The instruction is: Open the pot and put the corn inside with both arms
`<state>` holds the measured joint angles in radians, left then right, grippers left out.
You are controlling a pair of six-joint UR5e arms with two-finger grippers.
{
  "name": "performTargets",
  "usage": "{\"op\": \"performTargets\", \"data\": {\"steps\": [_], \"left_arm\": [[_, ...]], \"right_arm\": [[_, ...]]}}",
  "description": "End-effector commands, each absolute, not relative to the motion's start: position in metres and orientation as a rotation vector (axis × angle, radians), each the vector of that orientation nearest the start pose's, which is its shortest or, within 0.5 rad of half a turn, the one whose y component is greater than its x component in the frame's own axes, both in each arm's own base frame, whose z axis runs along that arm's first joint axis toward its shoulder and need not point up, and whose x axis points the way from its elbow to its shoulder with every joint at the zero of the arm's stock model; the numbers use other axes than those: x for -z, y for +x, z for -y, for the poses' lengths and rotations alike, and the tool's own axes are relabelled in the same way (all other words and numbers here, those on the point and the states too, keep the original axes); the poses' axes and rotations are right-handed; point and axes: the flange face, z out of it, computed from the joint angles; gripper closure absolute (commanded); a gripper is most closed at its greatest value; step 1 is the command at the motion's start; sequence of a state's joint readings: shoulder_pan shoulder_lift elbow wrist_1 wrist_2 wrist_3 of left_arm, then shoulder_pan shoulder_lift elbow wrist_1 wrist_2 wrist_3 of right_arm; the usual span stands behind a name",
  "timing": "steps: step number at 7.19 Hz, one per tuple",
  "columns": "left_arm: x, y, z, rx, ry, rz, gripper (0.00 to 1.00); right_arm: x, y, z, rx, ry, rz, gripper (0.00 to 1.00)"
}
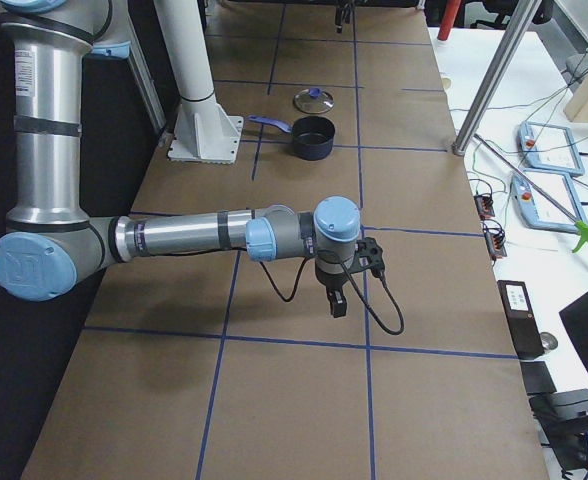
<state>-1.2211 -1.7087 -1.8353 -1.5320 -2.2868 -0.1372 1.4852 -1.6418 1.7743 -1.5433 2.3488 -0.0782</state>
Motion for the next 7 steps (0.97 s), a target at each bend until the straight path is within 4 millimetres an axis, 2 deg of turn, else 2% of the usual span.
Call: {"op": "performTargets", "data": {"steps": [1,2,3,4,6,7], "left_arm": [[-0.579,-0.018,0.512,-0.220,0.117,-0.835,0.00],[-0.607,-0.045,0.483,-0.213,0.107,-0.832,0.00],[-0.643,-0.061,0.441,-0.147,0.050,-0.836,0.00],[-0.648,-0.061,0.438,-0.145,0.043,-0.836,0.00],[-0.637,-0.061,0.446,-0.125,0.055,-0.835,0.00],[-0.636,-0.061,0.446,-0.127,0.066,-0.834,0.00]], "right_arm": [[-0.582,0.022,0.478,0.203,0.155,0.781,0.00],[-0.577,0.015,0.482,0.184,0.144,0.786,0.00],[-0.572,-0.008,0.483,0.148,0.103,0.792,0.00],[-0.555,-0.047,0.482,0.108,0.076,0.806,0.00],[-0.528,-0.135,0.469,-0.023,0.125,0.862,0.00],[-0.525,-0.182,0.455,-0.052,0.120,0.854,0.00]]}}
